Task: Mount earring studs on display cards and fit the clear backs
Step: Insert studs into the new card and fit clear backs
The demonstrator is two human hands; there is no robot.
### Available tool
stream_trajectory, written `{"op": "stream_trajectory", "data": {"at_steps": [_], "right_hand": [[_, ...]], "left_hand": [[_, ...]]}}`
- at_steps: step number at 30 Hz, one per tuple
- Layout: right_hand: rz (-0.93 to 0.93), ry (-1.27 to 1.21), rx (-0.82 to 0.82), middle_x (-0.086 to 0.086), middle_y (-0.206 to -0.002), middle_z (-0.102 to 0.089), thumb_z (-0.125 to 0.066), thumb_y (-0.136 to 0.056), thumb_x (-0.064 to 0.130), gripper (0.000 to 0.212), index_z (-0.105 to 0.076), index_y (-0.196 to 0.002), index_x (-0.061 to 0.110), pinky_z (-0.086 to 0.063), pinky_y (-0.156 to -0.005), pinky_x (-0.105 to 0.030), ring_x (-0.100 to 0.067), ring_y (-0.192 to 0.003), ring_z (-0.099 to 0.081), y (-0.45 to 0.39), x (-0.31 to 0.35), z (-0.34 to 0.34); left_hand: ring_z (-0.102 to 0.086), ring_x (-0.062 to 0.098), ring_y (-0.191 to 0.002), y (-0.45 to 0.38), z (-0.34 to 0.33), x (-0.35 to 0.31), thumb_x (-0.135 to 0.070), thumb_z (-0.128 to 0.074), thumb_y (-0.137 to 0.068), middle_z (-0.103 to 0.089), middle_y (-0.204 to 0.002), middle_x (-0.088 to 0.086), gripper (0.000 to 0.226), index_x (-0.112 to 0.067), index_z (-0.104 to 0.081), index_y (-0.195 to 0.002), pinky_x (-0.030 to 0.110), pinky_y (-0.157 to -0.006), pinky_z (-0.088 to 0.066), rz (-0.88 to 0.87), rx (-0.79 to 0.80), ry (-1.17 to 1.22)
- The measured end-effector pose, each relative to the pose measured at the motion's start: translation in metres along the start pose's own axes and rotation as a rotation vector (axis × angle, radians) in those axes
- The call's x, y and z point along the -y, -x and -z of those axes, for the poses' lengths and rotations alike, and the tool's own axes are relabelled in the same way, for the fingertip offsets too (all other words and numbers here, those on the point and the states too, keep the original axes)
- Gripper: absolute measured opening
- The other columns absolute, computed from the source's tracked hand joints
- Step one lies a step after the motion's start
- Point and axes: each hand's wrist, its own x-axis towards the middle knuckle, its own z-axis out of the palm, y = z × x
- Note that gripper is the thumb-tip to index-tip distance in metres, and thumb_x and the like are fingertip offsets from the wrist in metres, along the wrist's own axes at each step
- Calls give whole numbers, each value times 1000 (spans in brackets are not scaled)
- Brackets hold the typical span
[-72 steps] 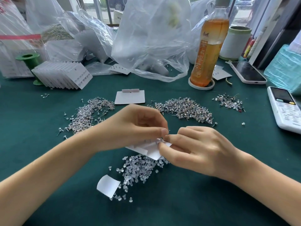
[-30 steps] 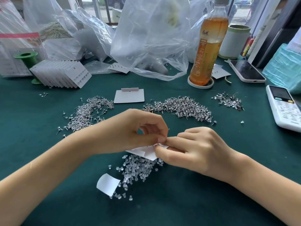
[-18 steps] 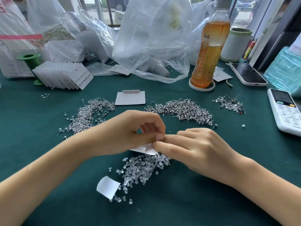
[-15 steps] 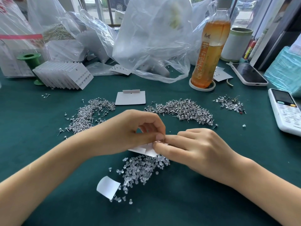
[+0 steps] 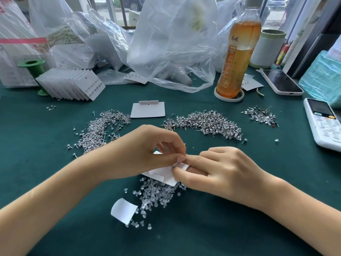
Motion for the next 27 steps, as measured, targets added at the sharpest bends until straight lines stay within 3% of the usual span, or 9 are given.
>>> {"op": "stream_trajectory", "data": {"at_steps": [6, 14, 23, 27], "right_hand": [[-3, 21, -6, -1, -70, -65, -64, -81, -3, 25, -73, -94, 17, -42, -43, -29, -19, -47, -40, 0, 2, 1], [-3, 47, -21, 0, -66, -63, -65, -82, -1, 24, -73, -92, 19, -41, -42, -30, -20, -46, -40, -1, 2, 0], [-6, 56, -38, 0, -65, -62, -66, -83, 0, 23, -72, -92, 20, -39, -41, -29, -19, -45, -38, 0, 2, -1], [-18, 18, -57, -2, -72, -66, -62, -86, 0, 24, -74, -93, 18, -41, -42, -28, -19, -46, -42, -1, 1, 0]], "left_hand": [[-64, 6, -79, 1, 0, 0, -16, -67, -86, -69, -80, -10, 3, -17, -69, -85, 11, -74, -44, 4, 18, 2], [-64, 8, -84, -1, 1, 1, -16, -68, -85, -69, -82, -10, 5, -21, -70, -85, 26, -82, -49, 10, 47, 3], [-67, 9, -79, -5, 1, 3, -10, -71, -82, -72, -80, -8, 7, -17, -72, -83, 14, -76, -47, 2, 56, 26], [-68, 8, -77, -4, 2, 6, -14, -72, -80, -73, -81, -4, 5, -15, -73, -85, 18, -76, -51, 12, 21, 106]]}}
